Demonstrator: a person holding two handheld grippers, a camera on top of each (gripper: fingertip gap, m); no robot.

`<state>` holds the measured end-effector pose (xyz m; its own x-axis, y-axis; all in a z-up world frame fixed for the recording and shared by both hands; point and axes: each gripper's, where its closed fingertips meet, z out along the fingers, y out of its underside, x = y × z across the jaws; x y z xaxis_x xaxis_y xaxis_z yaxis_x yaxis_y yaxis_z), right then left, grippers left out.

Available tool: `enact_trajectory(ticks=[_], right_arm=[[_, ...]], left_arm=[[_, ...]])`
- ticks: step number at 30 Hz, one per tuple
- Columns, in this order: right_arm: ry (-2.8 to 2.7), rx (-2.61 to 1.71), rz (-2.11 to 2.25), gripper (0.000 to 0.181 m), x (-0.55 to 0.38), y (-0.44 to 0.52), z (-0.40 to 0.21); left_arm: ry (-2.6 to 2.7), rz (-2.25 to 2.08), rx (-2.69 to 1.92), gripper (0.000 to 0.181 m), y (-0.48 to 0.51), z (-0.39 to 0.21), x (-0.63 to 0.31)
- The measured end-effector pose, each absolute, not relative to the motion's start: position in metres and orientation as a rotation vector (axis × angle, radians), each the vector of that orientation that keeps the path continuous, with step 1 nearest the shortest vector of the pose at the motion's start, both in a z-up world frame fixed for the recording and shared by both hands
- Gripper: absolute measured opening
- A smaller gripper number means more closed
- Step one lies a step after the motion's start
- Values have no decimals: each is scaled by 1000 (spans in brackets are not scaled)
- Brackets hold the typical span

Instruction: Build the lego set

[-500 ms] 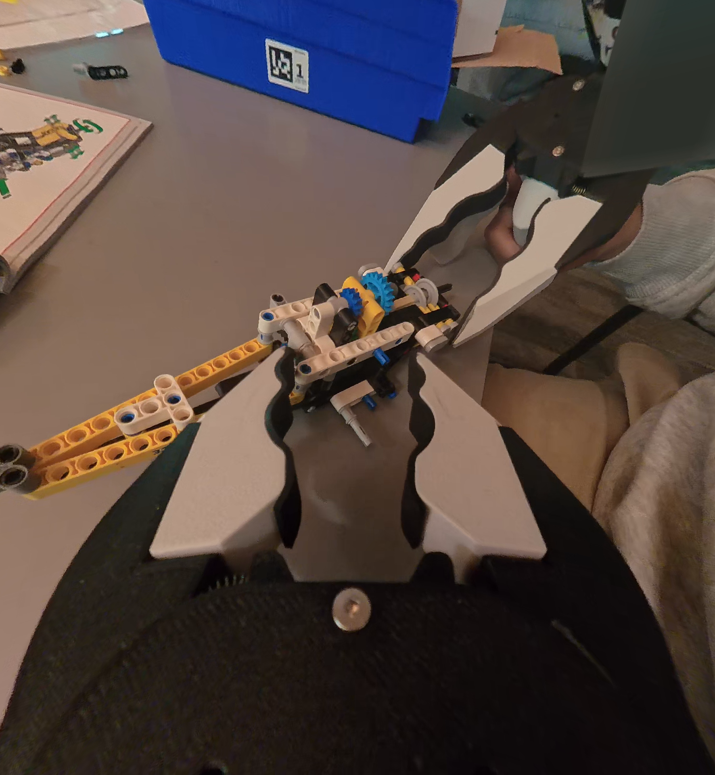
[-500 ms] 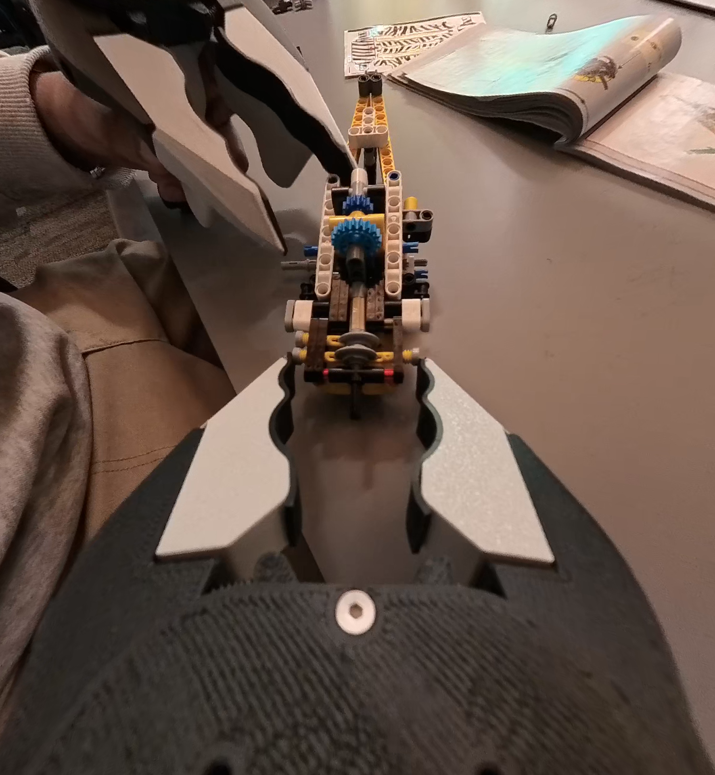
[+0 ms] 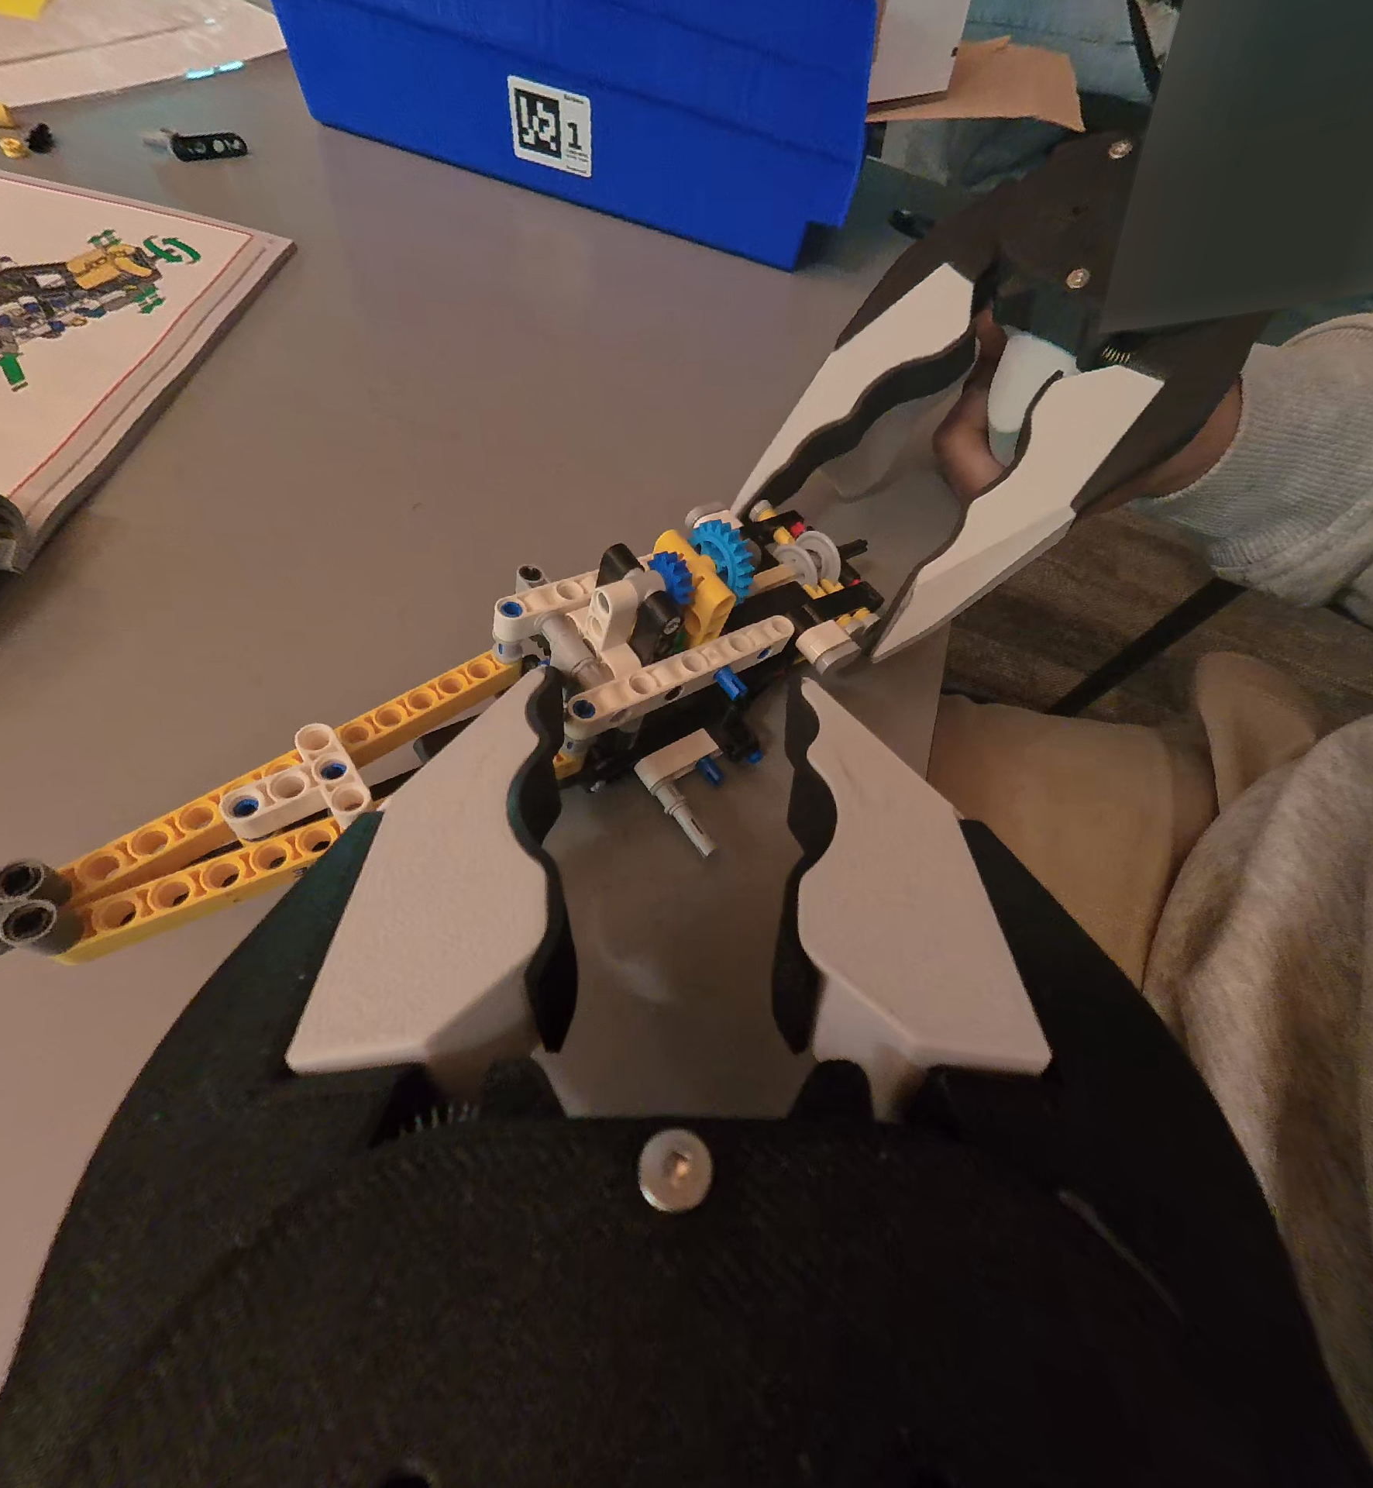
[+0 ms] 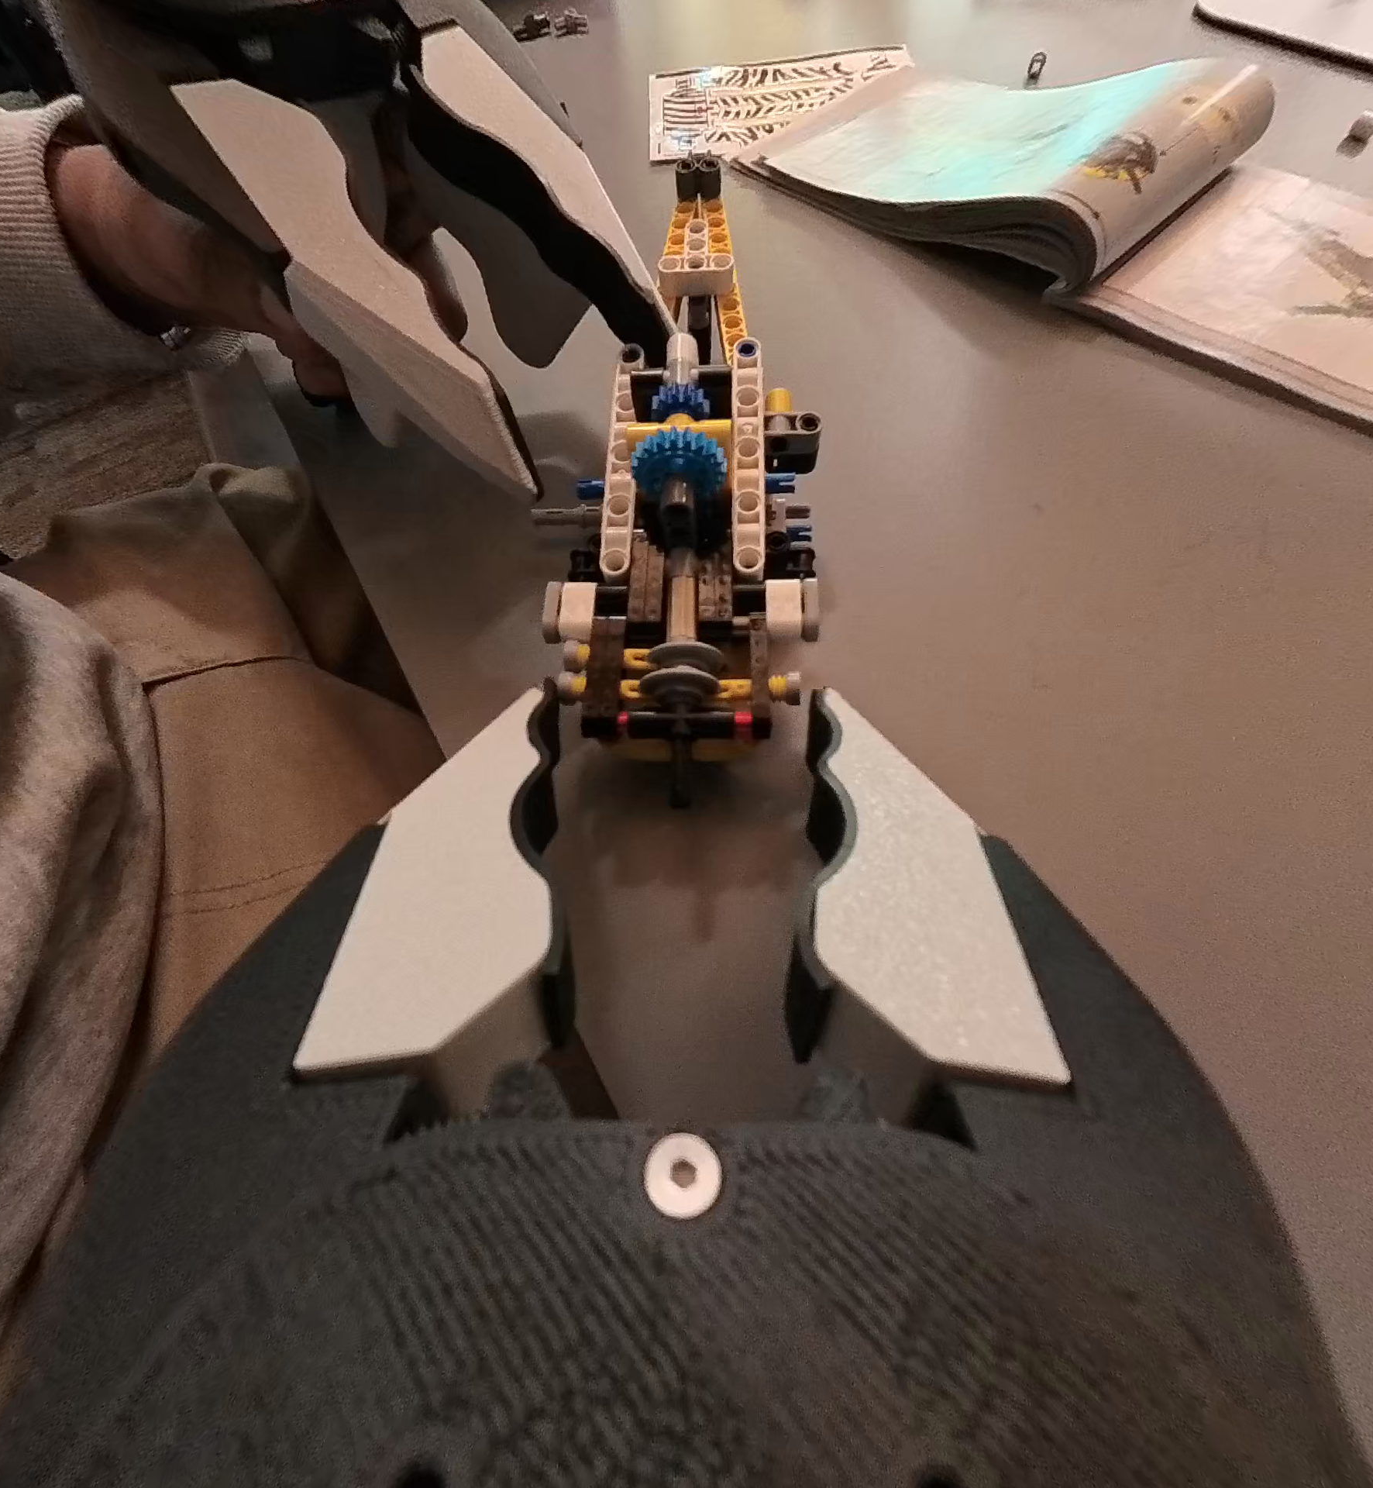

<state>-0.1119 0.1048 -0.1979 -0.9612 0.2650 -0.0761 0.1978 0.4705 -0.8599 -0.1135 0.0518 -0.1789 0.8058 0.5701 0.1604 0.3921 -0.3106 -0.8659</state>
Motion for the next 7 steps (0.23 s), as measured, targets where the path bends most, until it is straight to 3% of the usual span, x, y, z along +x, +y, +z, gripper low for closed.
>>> enact_trajectory(ticks=[1, 7], right_arm=[[-2630, -411, 1532, 61, -112, 105, -197], [-2622, -379, 1516, 59, -110, 104, -197]], left_arm=[[-722, 209, -1940, 54, 52, -179, -114], [-723, 204, -1937, 54, 52, -179, -114]])
